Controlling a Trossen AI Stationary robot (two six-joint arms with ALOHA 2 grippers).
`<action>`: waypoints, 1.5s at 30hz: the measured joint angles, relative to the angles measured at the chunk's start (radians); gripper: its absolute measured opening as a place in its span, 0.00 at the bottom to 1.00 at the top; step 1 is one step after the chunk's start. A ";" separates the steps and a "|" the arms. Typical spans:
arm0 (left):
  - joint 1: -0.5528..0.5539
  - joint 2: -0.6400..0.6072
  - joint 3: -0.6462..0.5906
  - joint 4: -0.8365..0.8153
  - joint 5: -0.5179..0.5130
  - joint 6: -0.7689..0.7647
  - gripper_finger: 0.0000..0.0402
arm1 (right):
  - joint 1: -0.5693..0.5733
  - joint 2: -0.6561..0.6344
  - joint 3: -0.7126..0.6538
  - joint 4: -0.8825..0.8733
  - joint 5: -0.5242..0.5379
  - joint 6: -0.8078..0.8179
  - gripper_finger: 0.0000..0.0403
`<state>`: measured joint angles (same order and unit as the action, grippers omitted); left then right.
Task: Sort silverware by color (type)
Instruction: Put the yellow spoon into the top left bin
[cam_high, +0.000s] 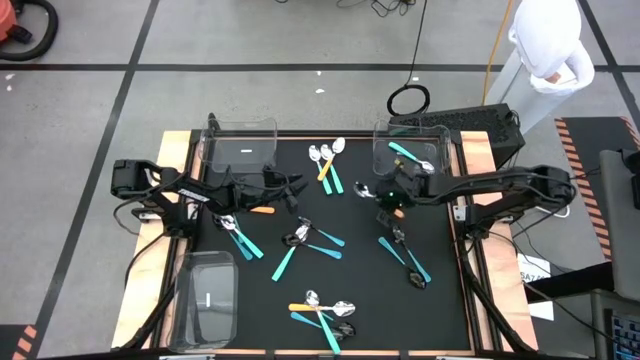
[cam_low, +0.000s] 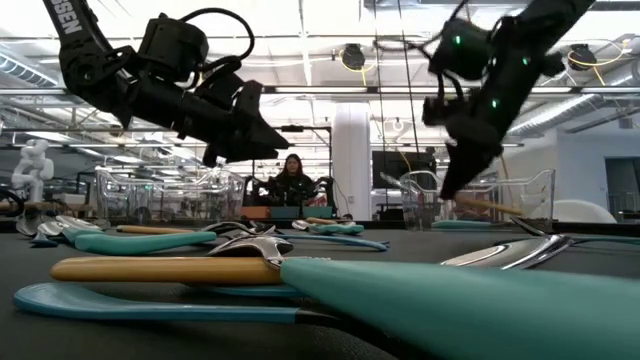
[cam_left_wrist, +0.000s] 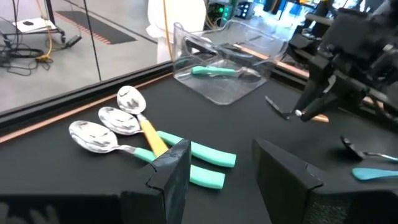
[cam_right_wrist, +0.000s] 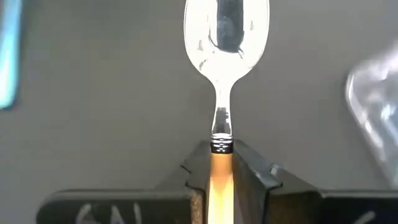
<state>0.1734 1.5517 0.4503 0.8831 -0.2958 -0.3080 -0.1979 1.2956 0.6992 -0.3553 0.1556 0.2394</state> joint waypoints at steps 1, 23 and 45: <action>0.000 0.000 0.000 0.006 0.000 0.001 0.43 | 0.000 -0.015 0.010 -0.004 -0.001 -0.017 0.09; -0.045 0.000 0.082 0.044 0.093 0.132 0.43 | -0.005 -0.153 0.035 0.231 -0.159 -0.252 0.11; -0.043 0.266 0.203 0.175 0.137 0.159 0.43 | 0.023 -0.153 -0.057 0.272 -0.014 -0.110 0.11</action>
<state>0.1299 1.8174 0.6531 1.0582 -0.1593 -0.1494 -0.1753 1.1430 0.6426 -0.0833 0.1417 0.1296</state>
